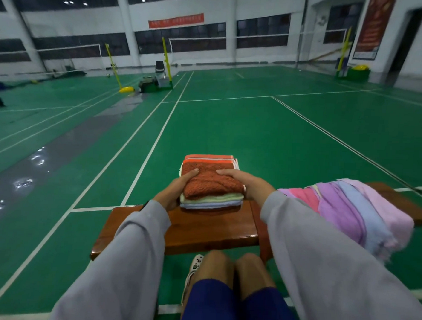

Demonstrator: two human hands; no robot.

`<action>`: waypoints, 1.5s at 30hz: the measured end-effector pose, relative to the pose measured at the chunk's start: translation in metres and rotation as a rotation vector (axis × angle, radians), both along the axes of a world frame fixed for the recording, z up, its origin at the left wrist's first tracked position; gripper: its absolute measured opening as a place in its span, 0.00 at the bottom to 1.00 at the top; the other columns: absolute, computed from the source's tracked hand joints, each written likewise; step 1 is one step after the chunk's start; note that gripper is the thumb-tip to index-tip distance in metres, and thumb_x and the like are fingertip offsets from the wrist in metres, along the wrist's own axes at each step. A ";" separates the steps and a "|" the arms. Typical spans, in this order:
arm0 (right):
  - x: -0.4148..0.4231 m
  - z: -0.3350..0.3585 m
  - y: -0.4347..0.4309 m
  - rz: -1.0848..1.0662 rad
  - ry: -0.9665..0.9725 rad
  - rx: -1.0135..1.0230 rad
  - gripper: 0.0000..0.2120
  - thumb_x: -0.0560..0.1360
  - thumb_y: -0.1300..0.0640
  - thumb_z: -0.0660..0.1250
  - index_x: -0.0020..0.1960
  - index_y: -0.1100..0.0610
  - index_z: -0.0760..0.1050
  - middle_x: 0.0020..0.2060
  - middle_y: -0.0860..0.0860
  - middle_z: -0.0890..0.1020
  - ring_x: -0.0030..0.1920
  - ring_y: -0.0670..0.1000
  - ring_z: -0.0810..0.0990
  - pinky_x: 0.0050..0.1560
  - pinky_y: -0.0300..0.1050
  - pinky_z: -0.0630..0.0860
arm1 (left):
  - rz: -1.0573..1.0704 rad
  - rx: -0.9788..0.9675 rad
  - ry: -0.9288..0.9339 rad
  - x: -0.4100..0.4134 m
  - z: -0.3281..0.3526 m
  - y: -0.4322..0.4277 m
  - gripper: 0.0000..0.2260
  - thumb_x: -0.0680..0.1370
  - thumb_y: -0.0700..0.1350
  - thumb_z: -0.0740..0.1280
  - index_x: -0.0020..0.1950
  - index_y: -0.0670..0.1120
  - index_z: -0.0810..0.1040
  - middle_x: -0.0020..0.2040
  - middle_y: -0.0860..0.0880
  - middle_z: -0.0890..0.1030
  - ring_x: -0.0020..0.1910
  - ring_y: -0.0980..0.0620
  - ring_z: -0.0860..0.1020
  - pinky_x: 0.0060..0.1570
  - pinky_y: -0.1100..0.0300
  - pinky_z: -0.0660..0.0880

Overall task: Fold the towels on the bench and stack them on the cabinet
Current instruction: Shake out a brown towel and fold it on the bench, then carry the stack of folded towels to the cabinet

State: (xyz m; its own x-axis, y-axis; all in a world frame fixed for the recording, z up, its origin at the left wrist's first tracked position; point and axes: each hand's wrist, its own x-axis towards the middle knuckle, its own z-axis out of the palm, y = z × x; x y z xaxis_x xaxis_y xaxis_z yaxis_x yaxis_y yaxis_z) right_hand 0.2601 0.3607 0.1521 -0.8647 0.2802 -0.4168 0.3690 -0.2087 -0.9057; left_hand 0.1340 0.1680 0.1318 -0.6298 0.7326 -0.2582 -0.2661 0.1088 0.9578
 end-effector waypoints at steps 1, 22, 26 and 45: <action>0.001 0.004 0.000 -0.002 0.003 0.007 0.30 0.69 0.47 0.80 0.65 0.61 0.77 0.55 0.59 0.86 0.59 0.61 0.84 0.66 0.58 0.78 | -0.008 0.006 0.007 -0.001 0.004 0.000 0.36 0.72 0.61 0.77 0.71 0.41 0.74 0.62 0.38 0.83 0.61 0.39 0.82 0.68 0.42 0.75; -0.260 0.035 0.083 0.075 0.006 0.010 0.25 0.73 0.49 0.77 0.64 0.61 0.75 0.54 0.60 0.86 0.58 0.62 0.84 0.65 0.58 0.78 | 0.057 0.078 -0.085 -0.244 0.020 0.070 0.30 0.77 0.59 0.72 0.72 0.42 0.72 0.63 0.36 0.82 0.62 0.35 0.81 0.69 0.39 0.73; -0.323 0.076 0.088 0.112 0.013 0.002 0.25 0.73 0.50 0.77 0.64 0.61 0.76 0.54 0.59 0.86 0.58 0.61 0.84 0.66 0.58 0.78 | 0.140 0.099 -0.098 -0.293 0.058 0.074 0.31 0.75 0.58 0.74 0.72 0.42 0.73 0.62 0.36 0.82 0.62 0.36 0.81 0.68 0.39 0.74; -0.429 0.487 -0.140 0.726 0.027 -0.036 0.24 0.75 0.50 0.75 0.65 0.61 0.77 0.56 0.61 0.85 0.51 0.59 0.86 0.55 0.53 0.83 | 0.833 0.083 -0.007 -0.264 0.478 -0.169 0.26 0.76 0.57 0.73 0.67 0.42 0.77 0.58 0.38 0.85 0.58 0.39 0.84 0.62 0.45 0.79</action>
